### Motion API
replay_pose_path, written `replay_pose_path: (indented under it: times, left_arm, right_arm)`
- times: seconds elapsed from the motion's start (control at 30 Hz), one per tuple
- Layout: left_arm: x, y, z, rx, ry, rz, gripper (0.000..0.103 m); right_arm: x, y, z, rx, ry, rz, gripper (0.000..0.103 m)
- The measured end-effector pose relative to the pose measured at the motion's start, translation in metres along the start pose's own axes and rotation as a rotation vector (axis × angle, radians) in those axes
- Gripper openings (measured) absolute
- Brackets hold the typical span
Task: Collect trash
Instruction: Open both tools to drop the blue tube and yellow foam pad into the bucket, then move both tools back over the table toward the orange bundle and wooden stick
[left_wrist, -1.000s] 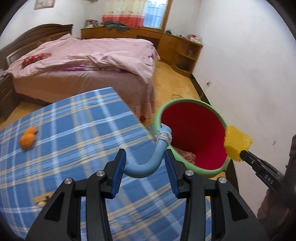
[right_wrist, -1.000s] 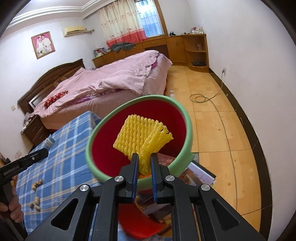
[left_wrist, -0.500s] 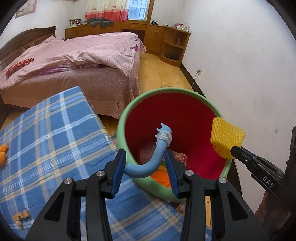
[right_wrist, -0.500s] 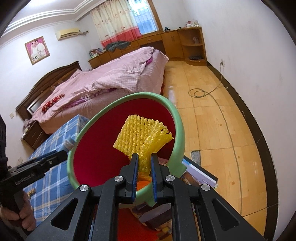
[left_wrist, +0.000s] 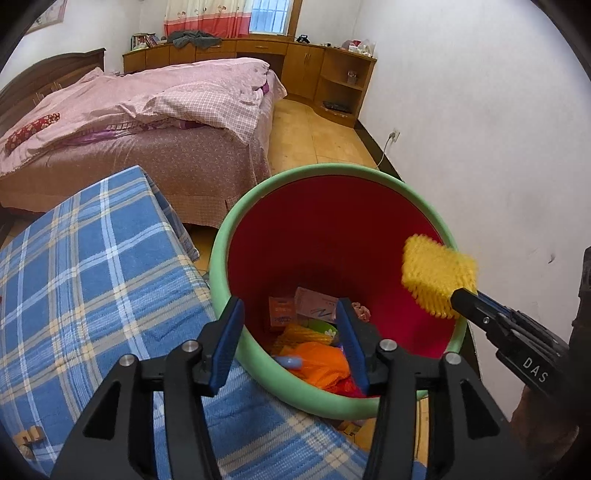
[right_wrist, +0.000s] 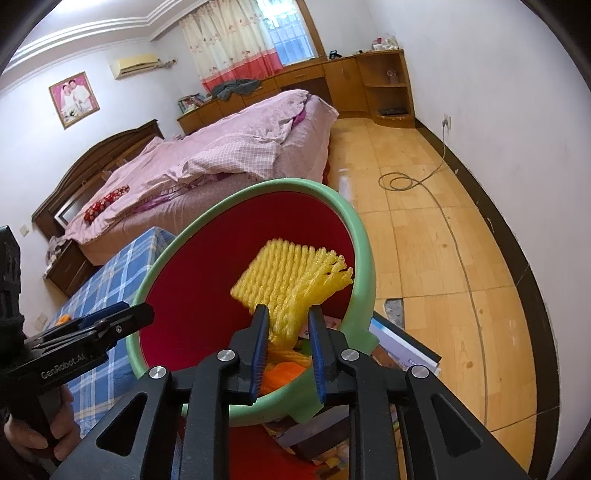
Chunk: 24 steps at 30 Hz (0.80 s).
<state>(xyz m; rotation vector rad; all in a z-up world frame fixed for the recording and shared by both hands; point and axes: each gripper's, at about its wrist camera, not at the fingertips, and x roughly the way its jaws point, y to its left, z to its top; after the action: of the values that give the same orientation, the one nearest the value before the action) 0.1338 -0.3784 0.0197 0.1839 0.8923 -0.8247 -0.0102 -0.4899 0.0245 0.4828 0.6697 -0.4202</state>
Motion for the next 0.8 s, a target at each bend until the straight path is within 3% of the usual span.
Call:
replay_pose_path:
  times: [0.47, 0.63, 0.73, 0.8]
  left_arm:
    - [-0.039, 0.018, -0.007, -0.046, -0.030, 0.012, 0.052]
    - [-0.059, 0.039, -0.013, -0.083, -0.044, 0.041, 0.052]
    - [-0.074, 0.056, -0.017, -0.111, -0.057, 0.066, 0.052]
    - [-0.085, 0.068, -0.019, -0.128, -0.068, 0.089, 0.052]
  right_arm:
    - [-0.028, 0.018, -0.002, 0.014, -0.038, 0.039, 0.051]
    - [-0.032, 0.032, -0.007, 0.011, -0.028, 0.067, 0.056]
    - [-0.034, 0.041, -0.010, 0.011, -0.022, 0.073, 0.068]
    - [-0.034, 0.048, -0.012, 0.006, -0.019, 0.075, 0.070]
